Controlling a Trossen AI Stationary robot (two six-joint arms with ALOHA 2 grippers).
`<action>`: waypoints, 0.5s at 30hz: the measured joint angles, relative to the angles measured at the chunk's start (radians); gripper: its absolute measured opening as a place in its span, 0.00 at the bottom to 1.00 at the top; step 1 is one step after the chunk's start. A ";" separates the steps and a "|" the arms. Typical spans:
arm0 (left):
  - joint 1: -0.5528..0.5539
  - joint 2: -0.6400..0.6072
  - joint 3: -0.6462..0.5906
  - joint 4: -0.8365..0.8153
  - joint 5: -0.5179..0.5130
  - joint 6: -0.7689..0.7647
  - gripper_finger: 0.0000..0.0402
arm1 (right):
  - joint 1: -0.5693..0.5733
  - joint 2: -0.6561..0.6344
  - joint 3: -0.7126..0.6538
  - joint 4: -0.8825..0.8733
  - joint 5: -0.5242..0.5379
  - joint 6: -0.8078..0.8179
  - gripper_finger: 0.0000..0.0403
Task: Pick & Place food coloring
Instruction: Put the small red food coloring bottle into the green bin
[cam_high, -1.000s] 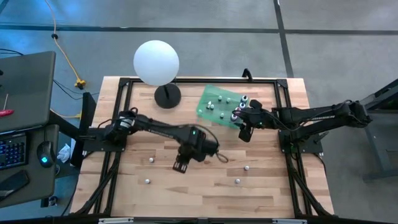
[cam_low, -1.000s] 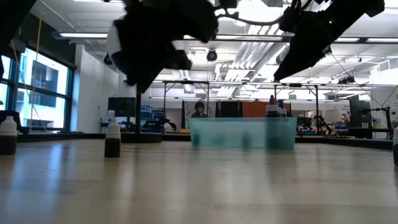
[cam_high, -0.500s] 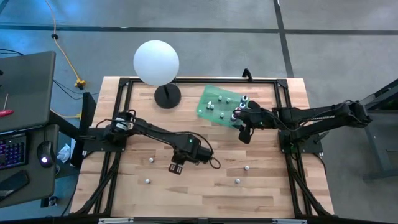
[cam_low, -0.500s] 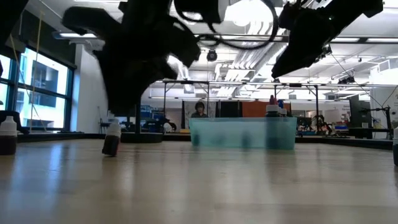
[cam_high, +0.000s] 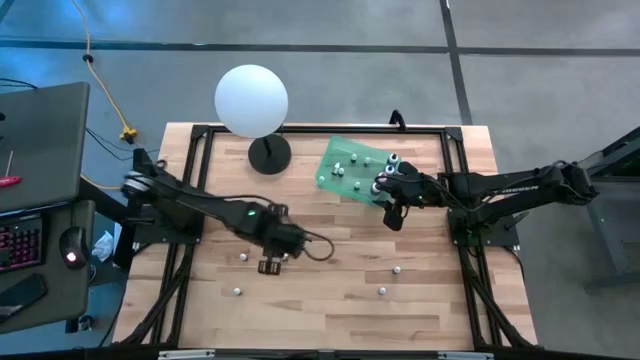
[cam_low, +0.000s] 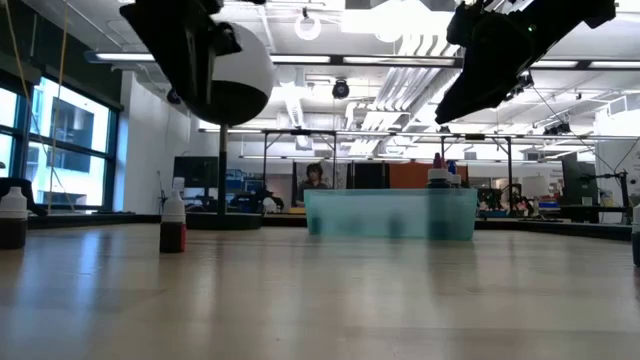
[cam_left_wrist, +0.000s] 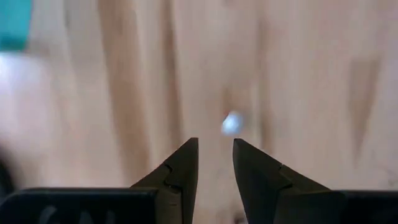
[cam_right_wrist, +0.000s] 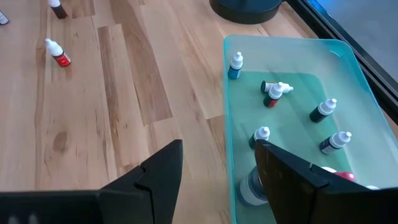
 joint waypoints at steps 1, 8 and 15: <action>-0.009 -0.032 -0.063 0.097 0.011 -0.016 0.24 | 0.000 0.000 0.000 0.000 0.000 -0.001 0.48; -0.002 -0.067 -0.300 0.364 0.094 -0.096 0.24 | 0.000 0.000 0.000 0.002 0.000 -0.001 0.48; 0.038 -0.031 -0.339 0.409 0.185 -0.109 0.24 | 0.000 0.000 0.000 0.012 0.000 -0.001 0.48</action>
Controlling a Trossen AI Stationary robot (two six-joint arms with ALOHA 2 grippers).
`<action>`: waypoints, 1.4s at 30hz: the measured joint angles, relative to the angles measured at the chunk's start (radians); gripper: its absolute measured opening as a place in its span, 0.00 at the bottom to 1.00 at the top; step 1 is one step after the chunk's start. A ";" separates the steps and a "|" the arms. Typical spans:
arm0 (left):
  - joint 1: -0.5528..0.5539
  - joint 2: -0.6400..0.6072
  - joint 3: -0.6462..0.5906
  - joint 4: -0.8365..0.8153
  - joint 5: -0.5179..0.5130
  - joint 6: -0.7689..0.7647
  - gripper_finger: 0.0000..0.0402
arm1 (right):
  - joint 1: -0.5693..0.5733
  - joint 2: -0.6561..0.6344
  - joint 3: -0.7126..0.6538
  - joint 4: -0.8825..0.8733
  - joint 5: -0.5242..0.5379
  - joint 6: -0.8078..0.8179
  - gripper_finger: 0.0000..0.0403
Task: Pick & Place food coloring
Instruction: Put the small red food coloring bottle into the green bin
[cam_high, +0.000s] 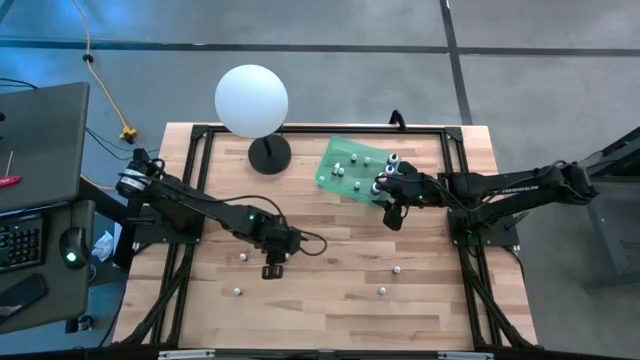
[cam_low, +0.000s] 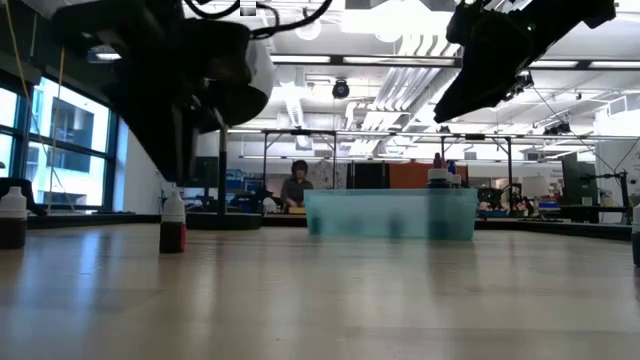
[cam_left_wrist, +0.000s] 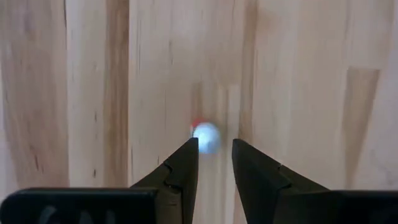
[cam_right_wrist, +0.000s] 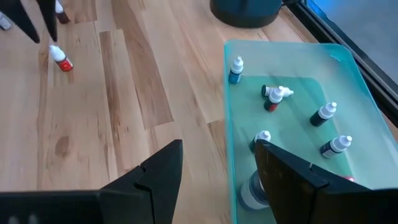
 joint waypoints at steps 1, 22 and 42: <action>0.003 -0.001 -0.002 -0.006 0.002 0.004 0.24 | 0.000 0.000 0.000 0.004 0.000 0.000 0.48; 0.003 0.133 0.001 0.044 -0.011 0.055 0.24 | 0.000 0.000 0.000 0.006 0.000 -0.001 0.48; 0.239 0.133 0.258 -0.001 -0.059 0.349 0.19 | 0.000 0.000 0.000 0.004 0.000 -0.002 0.48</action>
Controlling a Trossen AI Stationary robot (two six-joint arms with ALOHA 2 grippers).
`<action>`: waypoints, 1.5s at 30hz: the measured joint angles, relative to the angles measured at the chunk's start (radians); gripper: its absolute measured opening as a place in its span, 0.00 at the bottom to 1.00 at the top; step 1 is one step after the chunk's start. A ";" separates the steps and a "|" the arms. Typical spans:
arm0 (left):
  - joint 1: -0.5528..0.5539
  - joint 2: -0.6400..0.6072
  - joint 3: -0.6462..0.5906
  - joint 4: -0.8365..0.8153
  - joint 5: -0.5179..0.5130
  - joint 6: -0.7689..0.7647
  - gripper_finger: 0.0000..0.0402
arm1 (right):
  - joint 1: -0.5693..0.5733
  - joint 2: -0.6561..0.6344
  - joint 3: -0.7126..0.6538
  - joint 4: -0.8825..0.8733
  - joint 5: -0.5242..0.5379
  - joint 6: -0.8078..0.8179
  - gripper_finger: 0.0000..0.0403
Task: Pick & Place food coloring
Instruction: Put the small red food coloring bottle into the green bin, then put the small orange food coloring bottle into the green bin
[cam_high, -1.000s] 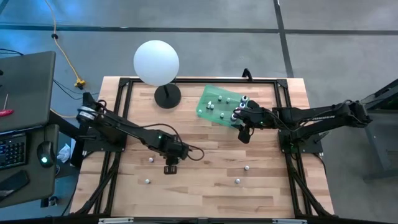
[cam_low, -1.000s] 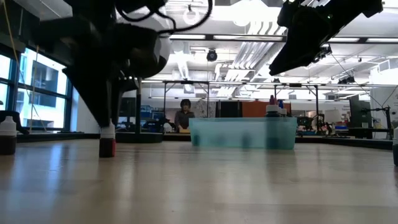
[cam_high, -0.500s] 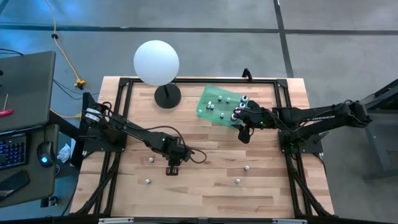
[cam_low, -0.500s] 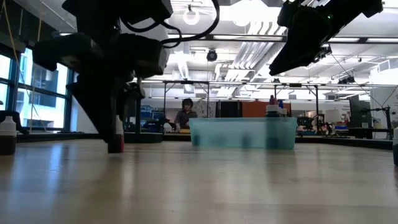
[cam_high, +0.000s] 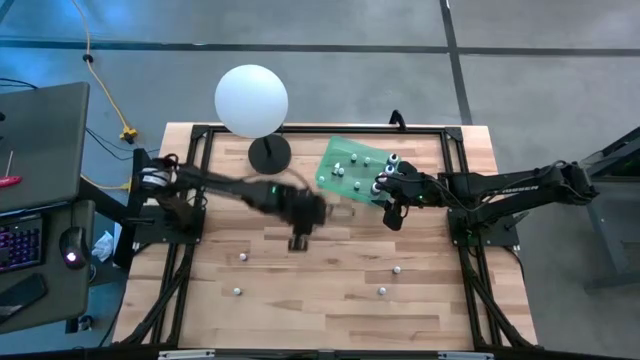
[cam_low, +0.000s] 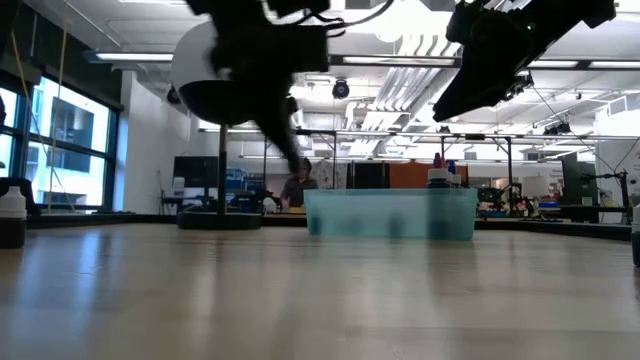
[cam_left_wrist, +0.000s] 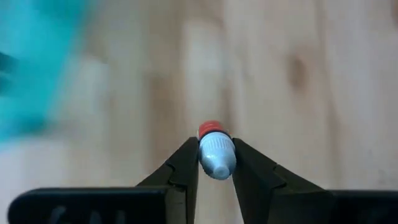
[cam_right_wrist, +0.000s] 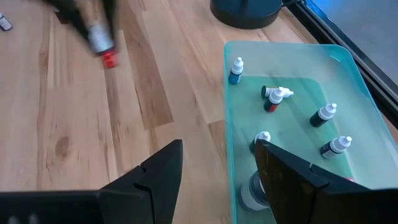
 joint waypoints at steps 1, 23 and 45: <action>0.035 0.001 0.022 0.010 0.000 0.032 0.19 | 0.000 0.000 0.000 -0.003 0.000 0.000 0.48; 0.447 0.414 0.431 0.039 -0.071 0.261 0.18 | 0.000 0.000 0.000 -0.058 0.000 0.002 0.48; 0.420 0.446 0.482 -0.088 -0.140 0.422 0.30 | 0.000 0.000 0.000 -0.062 0.000 -0.001 0.48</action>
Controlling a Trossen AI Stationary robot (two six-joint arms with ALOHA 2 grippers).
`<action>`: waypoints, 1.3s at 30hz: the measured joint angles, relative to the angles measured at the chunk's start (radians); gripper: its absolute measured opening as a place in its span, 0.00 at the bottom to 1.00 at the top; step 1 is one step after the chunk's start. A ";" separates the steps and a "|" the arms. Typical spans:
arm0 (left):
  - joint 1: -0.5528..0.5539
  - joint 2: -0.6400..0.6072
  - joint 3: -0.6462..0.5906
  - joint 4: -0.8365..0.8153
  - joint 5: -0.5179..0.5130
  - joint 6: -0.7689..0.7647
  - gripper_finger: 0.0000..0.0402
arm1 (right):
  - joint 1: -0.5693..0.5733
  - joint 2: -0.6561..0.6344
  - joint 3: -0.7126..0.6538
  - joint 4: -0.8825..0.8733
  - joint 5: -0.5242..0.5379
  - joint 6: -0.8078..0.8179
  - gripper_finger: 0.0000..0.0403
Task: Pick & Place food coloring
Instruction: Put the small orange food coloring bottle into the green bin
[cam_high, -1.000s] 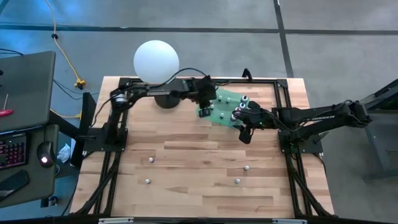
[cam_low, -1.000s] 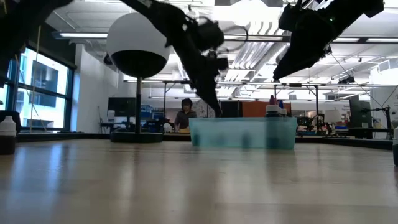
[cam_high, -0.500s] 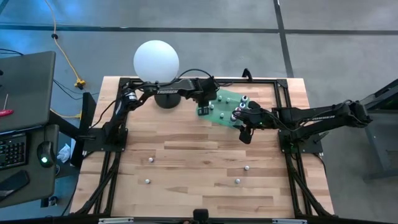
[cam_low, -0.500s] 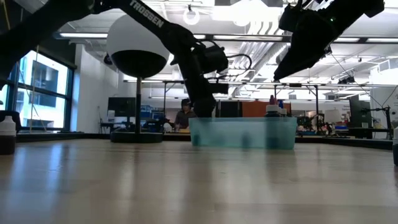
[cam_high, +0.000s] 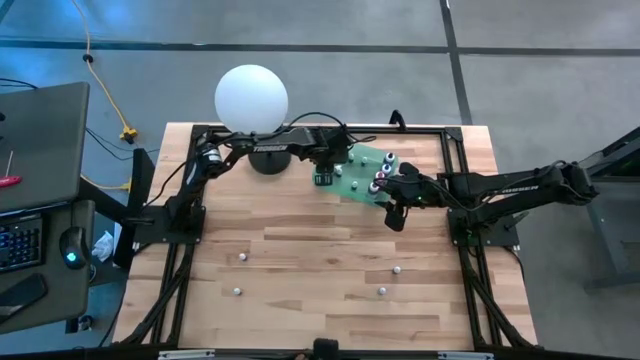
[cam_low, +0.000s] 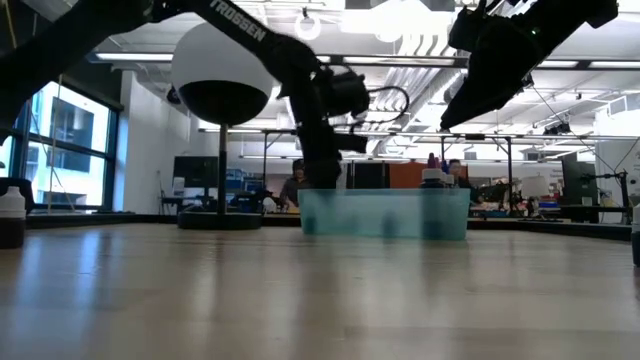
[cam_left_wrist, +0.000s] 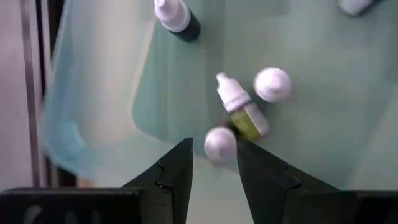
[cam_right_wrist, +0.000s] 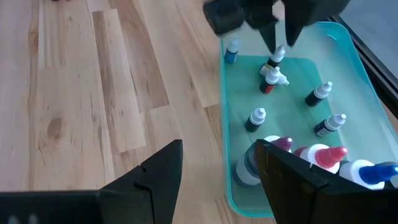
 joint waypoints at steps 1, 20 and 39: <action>-0.004 0.000 0.032 -0.048 -0.009 0.012 0.30 | 0.000 0.000 0.000 0.000 0.000 0.000 0.48; -0.186 -0.134 0.488 -0.823 0.144 -0.370 0.30 | 0.000 0.000 -0.008 -0.006 0.001 0.002 0.48; -0.606 -0.769 -0.772 -0.293 0.250 -0.979 0.30 | 0.000 0.000 -0.041 0.038 -0.011 -0.052 0.48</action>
